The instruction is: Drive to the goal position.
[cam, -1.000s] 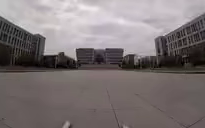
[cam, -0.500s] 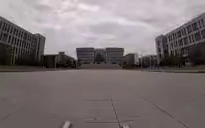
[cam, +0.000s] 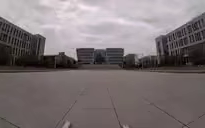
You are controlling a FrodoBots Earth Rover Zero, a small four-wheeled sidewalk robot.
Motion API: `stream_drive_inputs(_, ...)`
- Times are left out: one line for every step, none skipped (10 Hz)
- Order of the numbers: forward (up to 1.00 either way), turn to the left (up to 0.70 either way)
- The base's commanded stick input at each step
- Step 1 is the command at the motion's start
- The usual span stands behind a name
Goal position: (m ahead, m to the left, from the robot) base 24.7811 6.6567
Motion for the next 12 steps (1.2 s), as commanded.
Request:
stream_drive_inputs(0.70,0.00)
stream_drive_inputs(0.70,0.00)
stream_drive_inputs(0.70,0.00)
stream_drive_inputs(0.70,0.00)
stream_drive_inputs(0.70,0.06)
stream_drive_inputs(0.70,0.25)
stream_drive_inputs(0.70,0.35)
stream_drive_inputs(0.70,0.30)
stream_drive_inputs(0.70,0.04)
stream_drive_inputs(0.70,0.03)
stream_drive_inputs(0.70,0.02)
stream_drive_inputs(0.70,0.03)
